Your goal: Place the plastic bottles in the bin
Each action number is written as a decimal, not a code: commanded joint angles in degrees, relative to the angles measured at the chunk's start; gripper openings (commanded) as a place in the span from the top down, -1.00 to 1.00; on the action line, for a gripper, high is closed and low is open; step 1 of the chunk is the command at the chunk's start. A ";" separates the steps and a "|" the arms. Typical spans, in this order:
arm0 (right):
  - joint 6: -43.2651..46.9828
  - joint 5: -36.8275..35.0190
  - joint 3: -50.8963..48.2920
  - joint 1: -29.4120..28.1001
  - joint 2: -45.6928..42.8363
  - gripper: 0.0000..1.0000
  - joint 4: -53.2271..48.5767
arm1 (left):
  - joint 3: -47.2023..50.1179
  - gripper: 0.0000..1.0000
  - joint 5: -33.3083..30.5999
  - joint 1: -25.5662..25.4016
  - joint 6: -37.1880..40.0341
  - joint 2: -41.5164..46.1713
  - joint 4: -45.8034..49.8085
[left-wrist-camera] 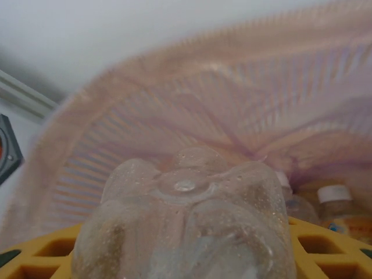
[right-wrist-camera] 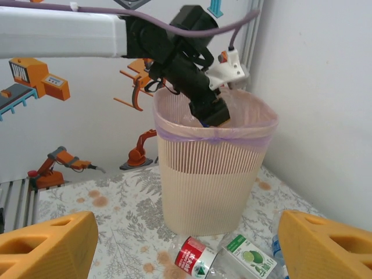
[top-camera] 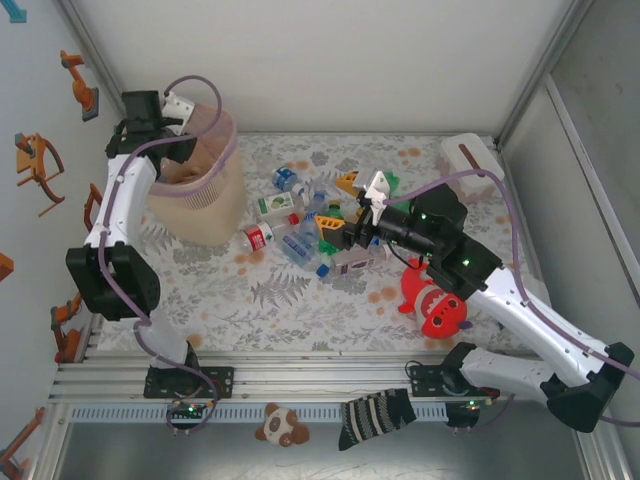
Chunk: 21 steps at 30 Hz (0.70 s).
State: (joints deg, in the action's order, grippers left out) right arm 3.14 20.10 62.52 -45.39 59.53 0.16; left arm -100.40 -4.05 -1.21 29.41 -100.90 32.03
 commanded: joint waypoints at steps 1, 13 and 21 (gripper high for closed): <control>1.08 0.99 1.60 0.23 -0.11 -0.60 0.04 | 1.33 0.01 -2.17 0.50 2.69 -1.07 1.52; 1.33 0.74 0.53 0.28 -0.64 -0.60 0.02 | 1.75 -0.03 1.34 1.22 1.02 -9.12 4.43; 1.32 0.32 -0.38 0.25 -0.98 -0.60 0.31 | 1.42 -0.12 4.09 1.21 -0.59 -14.92 6.27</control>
State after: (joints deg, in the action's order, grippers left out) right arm 3.77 20.27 62.50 -45.39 59.51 -0.43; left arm -99.26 -3.05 0.58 30.06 -111.83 34.83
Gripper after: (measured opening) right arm 0.802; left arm 0.562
